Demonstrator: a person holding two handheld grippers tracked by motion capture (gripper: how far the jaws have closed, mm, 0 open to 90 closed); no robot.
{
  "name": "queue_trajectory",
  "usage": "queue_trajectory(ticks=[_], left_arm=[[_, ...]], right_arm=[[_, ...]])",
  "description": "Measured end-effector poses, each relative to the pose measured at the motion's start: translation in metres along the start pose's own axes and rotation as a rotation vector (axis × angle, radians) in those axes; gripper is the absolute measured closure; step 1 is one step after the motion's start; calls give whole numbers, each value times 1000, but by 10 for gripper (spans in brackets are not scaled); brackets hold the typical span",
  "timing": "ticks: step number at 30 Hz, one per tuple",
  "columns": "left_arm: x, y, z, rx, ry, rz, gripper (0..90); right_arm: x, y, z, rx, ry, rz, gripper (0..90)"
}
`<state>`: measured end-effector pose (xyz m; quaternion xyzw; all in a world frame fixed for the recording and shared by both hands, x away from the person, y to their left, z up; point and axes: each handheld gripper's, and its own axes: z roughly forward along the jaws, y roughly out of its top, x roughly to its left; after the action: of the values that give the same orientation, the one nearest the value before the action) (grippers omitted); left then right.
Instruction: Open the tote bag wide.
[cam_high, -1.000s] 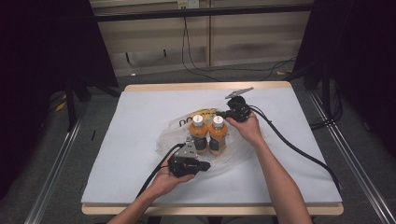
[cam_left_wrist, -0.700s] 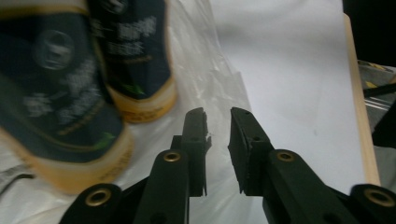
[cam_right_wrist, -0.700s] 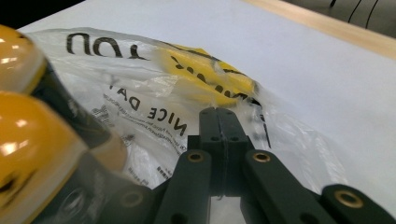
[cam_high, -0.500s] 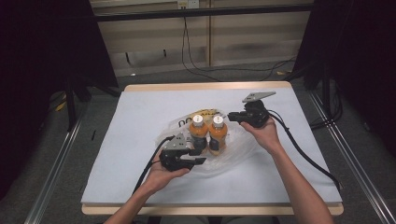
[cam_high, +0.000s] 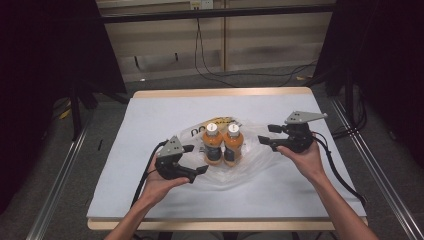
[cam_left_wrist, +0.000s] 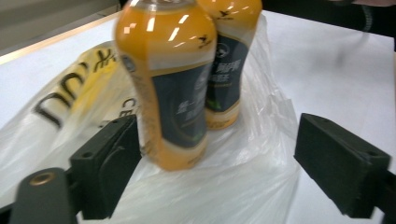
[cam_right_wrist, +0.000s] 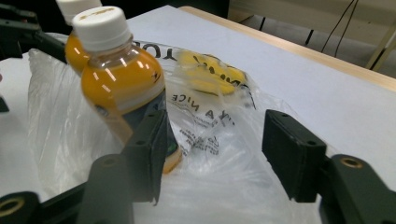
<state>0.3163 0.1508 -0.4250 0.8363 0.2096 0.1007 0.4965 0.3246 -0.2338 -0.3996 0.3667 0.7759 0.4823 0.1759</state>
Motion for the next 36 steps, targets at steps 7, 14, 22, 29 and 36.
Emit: queue_trajectory(ticks=[7,14,22,29,36], left_arm=[[8,-4,-24,-4,35,-27,75],[17,-17,-52,-18,99,-44,67],[21,-39,-76,-16,140,-72,36],[22,-65,-92,14,167,-109,31],[26,-84,-101,8,232,-152,33]], right_arm=[[10,-18,-28,-23,-26,37,182],[18,-37,-49,-30,-56,58,128],[23,-61,-71,-25,-90,105,109],[22,-86,-95,-43,-154,167,109],[23,-108,-108,-49,-199,188,109]])
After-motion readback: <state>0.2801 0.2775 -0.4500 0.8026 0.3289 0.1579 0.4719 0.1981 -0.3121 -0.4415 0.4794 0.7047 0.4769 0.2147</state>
